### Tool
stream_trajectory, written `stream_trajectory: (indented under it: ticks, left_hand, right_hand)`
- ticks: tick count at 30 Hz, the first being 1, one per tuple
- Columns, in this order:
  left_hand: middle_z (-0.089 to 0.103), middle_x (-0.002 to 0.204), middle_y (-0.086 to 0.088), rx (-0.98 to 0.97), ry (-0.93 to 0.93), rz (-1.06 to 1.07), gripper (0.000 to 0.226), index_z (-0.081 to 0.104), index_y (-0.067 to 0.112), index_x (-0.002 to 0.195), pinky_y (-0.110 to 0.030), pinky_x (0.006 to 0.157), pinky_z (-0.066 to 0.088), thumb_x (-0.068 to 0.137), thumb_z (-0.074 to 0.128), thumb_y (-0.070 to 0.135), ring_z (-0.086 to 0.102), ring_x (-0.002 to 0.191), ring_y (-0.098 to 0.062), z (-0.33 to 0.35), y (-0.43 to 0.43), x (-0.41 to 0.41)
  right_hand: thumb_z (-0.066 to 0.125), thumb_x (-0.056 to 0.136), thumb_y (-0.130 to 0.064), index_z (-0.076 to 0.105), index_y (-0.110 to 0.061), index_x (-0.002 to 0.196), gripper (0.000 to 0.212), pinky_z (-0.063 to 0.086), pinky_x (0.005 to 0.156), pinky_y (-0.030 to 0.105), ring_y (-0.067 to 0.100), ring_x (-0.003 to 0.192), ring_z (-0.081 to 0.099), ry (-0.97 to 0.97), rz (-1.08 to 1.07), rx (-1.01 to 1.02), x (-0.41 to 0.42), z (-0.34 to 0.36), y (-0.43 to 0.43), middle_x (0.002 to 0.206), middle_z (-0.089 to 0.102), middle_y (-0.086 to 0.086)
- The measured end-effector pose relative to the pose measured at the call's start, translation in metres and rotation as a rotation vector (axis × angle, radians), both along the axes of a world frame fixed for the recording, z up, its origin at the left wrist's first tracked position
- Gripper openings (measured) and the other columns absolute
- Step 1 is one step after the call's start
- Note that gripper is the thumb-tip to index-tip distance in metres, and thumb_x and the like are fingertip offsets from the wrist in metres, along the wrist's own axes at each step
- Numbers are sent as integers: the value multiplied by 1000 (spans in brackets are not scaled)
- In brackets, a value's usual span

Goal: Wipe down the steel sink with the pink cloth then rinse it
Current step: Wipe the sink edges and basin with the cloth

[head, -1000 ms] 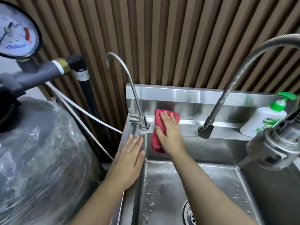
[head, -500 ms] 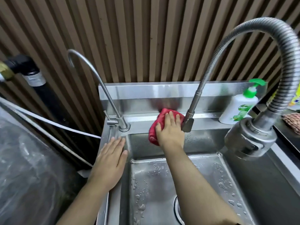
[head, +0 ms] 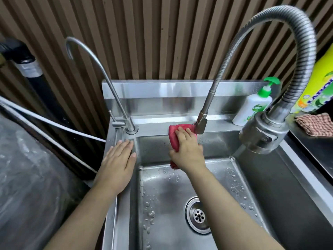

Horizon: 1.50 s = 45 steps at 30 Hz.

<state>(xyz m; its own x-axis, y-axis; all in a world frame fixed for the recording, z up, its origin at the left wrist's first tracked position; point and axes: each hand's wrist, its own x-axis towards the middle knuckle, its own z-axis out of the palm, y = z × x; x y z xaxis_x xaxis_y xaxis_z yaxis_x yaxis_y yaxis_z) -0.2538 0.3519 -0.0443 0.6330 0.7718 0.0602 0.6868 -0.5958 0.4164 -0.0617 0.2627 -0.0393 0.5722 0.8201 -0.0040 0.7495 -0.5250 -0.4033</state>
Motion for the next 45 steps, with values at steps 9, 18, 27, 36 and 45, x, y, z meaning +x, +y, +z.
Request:
stream_trajectory:
  ticks: [9,18,27,36,45]
  left_hand:
    - [30,153,-2,43,10,-22,77,33,14,144,-27,115,2,83,7,54,13,144,-13,1,-39,-29]
    - [31,152,-4,16,-21,9,70,36,10,142,-31,116,10,88,14,48,14,144,-13,-1,-40,-37]
    - [21,156,-4,54,23,30,60,33,13,144,-30,114,-4,91,21,39,3,145,-14,-7,-39,-35]
    - [21,156,-4,53,30,28,60,33,14,144,-31,115,-4,91,22,39,4,146,-15,-4,-39,-34]
    - [22,156,-4,68,40,10,60,33,13,144,-32,114,-3,92,19,41,5,146,-16,-8,-38,-35]
  right_hand:
    - [55,89,-14,53,-10,127,39,39,82,18,24,110,57,552,-182,-46,-2,-123,-65,124,61,13]
    - [19,100,-39,10,-19,150,55,0,117,33,16,146,4,184,96,-267,-39,-170,-69,158,10,1]
    - [32,90,-63,-5,-11,149,86,-1,117,42,24,145,-7,122,-243,-456,18,-186,-41,159,-8,6]
    - [19,83,-71,-6,-23,149,85,-7,117,41,15,144,-13,33,522,-430,-72,-187,-30,158,-11,-4]
    - [40,90,-46,-4,-14,149,81,-2,116,46,23,145,-10,59,-95,-450,-12,-187,-11,158,-11,4]
